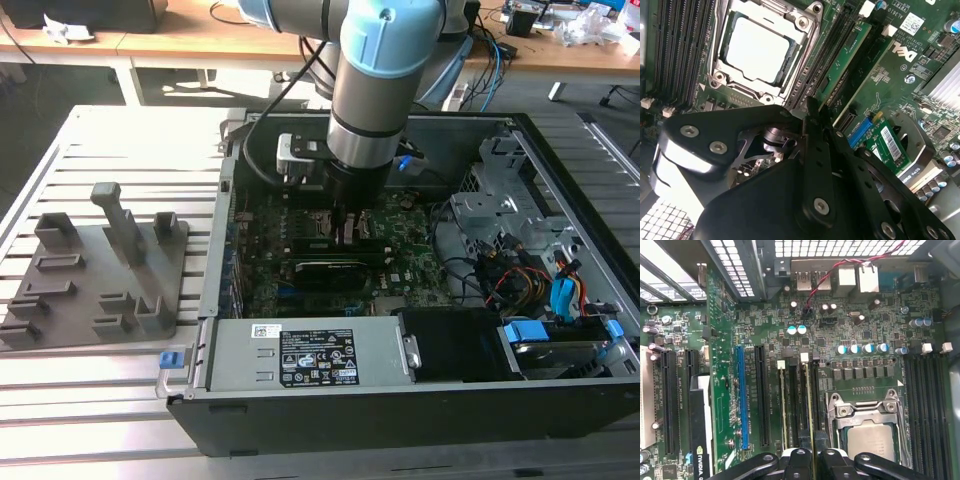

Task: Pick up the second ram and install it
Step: 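Insert the second ram into the second slot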

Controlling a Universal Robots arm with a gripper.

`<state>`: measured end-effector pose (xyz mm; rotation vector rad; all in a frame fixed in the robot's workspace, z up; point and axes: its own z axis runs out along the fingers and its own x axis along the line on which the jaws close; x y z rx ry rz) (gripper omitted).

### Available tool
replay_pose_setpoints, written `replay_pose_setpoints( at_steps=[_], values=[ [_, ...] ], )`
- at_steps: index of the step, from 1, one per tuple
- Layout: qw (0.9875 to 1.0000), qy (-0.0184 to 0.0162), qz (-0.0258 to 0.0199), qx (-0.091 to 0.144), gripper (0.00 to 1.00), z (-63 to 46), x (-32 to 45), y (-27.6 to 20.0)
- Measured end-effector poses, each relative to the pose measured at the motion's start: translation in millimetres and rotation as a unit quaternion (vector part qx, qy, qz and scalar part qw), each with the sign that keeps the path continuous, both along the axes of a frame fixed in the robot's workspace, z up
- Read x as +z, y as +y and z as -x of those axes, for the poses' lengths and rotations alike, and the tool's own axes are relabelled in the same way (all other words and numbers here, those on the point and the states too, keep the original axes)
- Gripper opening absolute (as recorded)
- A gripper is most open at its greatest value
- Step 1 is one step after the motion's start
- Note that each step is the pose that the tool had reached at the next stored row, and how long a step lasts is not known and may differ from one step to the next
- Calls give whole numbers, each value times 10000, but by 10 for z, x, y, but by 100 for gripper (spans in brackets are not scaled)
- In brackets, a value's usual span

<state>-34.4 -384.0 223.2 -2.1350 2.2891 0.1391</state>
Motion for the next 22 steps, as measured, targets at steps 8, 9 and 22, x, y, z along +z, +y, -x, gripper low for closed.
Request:
replay_pose_setpoints(
  at_steps=[8,9,22],
  values=[
    [10000,0,0,0,14,-24,-12,0],
    [10000,0,0,0,14,-24,-12,0],
    [10000,0,2,0,14,-25,-81,7]
  ],
)
